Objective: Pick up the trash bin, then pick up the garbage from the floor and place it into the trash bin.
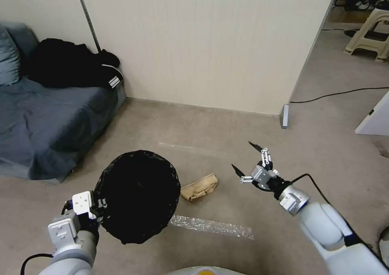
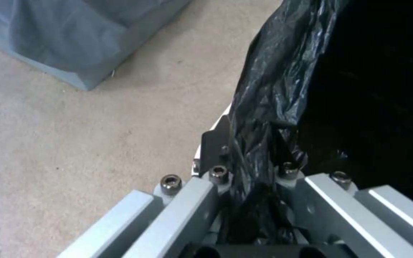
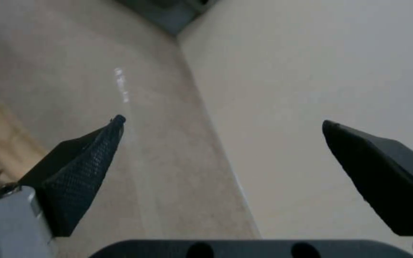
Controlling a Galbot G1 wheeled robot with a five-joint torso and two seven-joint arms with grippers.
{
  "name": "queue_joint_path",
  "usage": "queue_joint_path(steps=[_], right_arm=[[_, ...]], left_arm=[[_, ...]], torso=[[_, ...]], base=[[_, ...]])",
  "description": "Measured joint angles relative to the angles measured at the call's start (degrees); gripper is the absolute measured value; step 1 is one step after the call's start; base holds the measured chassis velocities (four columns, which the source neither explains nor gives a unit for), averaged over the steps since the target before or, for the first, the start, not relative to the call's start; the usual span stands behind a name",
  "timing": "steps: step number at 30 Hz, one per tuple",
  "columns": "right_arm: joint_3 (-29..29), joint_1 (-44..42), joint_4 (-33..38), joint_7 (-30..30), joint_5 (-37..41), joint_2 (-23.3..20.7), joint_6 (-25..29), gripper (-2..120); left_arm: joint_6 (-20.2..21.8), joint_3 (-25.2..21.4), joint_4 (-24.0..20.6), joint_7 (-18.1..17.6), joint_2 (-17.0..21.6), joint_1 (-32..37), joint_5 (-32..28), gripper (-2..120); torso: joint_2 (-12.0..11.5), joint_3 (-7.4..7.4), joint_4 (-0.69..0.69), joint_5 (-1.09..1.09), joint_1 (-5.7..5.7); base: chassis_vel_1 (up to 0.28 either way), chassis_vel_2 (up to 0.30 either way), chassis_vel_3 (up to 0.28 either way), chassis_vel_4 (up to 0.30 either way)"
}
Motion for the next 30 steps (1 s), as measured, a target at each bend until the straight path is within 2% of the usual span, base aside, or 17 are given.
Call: queue_joint_path(steps=[4,9,14,19,30], right_arm=[[-5.17,4.90,-3.71,-2.46,-1.47,-2.22,2.85,100],[-11.06,10.90,-9.23,-5.21,-3.87,-1.87,6.77,100],[-15.48,14.45,-12.95,-6.50,-4.42,-1.28,8.48,100],[-19.77,18.20,-18.75,-7.60,-6.29,1.49,11.53,100],[-22.96,20.81,-26.55,-8.47,-10.84,6.72,15.25,100]], left_arm=[[0.09,0.55,0.32,-0.06,-0.46,-0.43,0.63,0],[0.16,0.64,0.42,-0.11,-0.65,-0.39,1.03,0],[0.29,0.63,0.42,-0.15,-0.71,-0.44,1.25,0],[0.35,0.88,0.55,-0.19,-1.05,-0.37,1.81,0],[0.37,0.96,0.76,-0.22,-1.23,-0.24,2.31,0]], torso=[[0.00,0.00,0.00,-0.01,0.00],[0.01,0.00,0.01,0.00,0.00],[0.01,0.00,0.00,-0.01,0.00],[0.00,0.00,0.00,-0.02,0.00],[0.01,0.00,0.00,-0.02,0.00]], base=[[0.000,0.000,0.000,0.000],[0.000,0.000,0.000,0.000],[0.000,0.000,0.000,0.000],[0.000,0.000,0.000,0.000],[0.000,0.000,0.000,0.000]])
